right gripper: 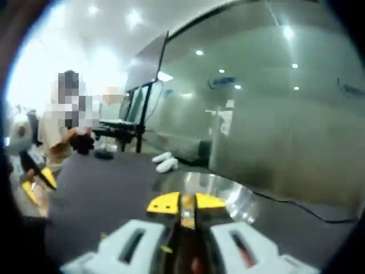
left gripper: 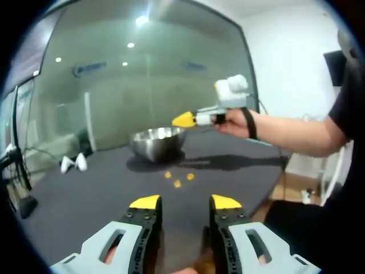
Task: Pick up the QQ candy scattered on the table and place it into the stainless steel bowl on the table
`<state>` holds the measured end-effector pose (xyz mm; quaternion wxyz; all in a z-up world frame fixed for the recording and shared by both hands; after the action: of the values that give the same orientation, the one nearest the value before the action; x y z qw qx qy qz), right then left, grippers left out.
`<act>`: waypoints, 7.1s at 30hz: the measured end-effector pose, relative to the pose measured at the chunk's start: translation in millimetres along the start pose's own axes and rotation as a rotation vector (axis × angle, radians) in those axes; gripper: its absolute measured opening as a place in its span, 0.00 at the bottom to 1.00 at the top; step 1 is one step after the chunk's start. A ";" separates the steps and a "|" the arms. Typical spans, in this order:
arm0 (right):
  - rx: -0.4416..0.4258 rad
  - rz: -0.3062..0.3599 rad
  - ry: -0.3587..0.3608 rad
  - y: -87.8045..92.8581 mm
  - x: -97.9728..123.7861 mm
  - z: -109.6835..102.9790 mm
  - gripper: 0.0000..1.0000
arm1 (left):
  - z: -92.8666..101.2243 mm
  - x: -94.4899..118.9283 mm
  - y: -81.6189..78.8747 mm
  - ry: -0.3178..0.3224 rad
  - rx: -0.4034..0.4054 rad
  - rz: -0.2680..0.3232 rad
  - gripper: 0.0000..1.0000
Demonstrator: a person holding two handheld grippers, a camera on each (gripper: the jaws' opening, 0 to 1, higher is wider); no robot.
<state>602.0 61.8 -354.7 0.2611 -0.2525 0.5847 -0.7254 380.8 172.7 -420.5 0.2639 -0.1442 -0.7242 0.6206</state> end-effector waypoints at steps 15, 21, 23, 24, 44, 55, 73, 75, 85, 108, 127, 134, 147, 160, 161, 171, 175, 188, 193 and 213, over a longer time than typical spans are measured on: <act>-0.099 -0.063 0.084 17.4 -25.7 24.9 0.24 | -3.3 3.5 0.8 -0.013 0.001 -0.011 0.35; -0.100 -0.065 0.086 19.9 -18.4 28.4 0.22 | -1.7 2.0 3.0 -0.010 0.003 -0.014 0.35; -0.103 -0.062 0.084 19.0 -14.2 30.4 0.22 | -1.1 1.6 3.3 -0.009 0.004 -0.014 0.35; -0.105 -0.060 0.082 18.4 -11.4 31.3 0.22 | -0.7 1.3 3.2 -0.008 0.004 -0.014 0.35; -0.085 -0.016 -0.056 31.7 53.4 -6.4 0.21 | 1.4 -1.8 6.3 -0.004 -0.006 -0.017 0.35; -0.144 -0.086 -0.158 83.6 101.3 -34.7 0.21 | 0.9 0.3 7.3 -0.002 -0.005 -0.016 0.35; -0.012 -0.154 -0.382 87.2 70.5 -104.1 0.20 | -1.5 3.6 8.4 -0.015 -0.003 -0.018 0.35; -0.010 -0.177 -0.393 90.1 63.9 -108.9 0.20 | -2.6 4.6 8.7 -0.018 -0.002 -0.018 0.35; -0.039 -0.236 -0.413 102.2 40.6 -120.6 0.17 | -9.7 11.1 10.0 -0.045 0.001 -0.016 0.35; -0.041 -0.101 -0.282 45.0 46.7 -84.0 0.10 | -9.4 7.8 13.0 -0.043 0.005 -0.027 0.35; -0.015 -0.058 0.019 -1.8 -13.8 7.4 0.09 | -2.4 6.9 9.5 -0.029 -0.003 -0.025 0.35; -0.065 -0.084 0.024 7.1 -26.3 10.6 0.12 | -4.3 8.0 9.8 -0.032 -0.001 -0.028 0.35; -0.146 -0.083 0.017 9.3 -20.7 11.9 0.17 | -6.1 7.1 10.7 -0.036 0.004 -0.026 0.35; -0.144 -0.012 -0.026 2.9 9.3 6.1 0.17 | -4.5 6.0 10.7 -0.031 0.001 -0.026 0.35; -0.150 -0.008 -0.028 2.8 13.9 3.5 0.17 | -4.0 5.7 10.2 -0.029 0.000 -0.024 0.35; -0.115 0.004 -0.159 16.3 51.6 -21.8 0.18 | -3.3 6.5 10.9 -0.030 0.000 -0.024 0.35; -0.124 -0.008 -0.192 28.7 70.5 -31.3 0.19 | -0.3 6.2 9.6 -0.022 -0.004 -0.021 0.35; -0.099 -0.078 -0.223 64.8 98.7 -48.2 0.18 | 2.2 4.9 9.4 -0.013 -0.011 -0.025 0.35; -0.092 -0.092 -0.241 70.7 97.9 -52.3 0.18 | 0.2 4.9 10.0 -0.017 -0.008 -0.026 0.35; -0.053 -0.153 -0.479 83.5 50.0 -128.9 0.18 | -3.7 8.2 13.5 -0.030 0.000 -0.030 0.35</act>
<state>485.6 105.4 -457.8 0.3300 -0.4676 0.5039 -0.6469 374.6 182.6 -431.7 0.2621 -0.1239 -0.7302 0.6187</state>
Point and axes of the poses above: the point that each gripper's makers call its tool centre point, and the gripper's own axes: x roughly backward along the fingers, z roughly to its right, y roughly out of its underside, the point moved 1 cm from there along x, roughly backward along the fingers, and after that the axes turned 1 degree about y, right-handed, at the moved point
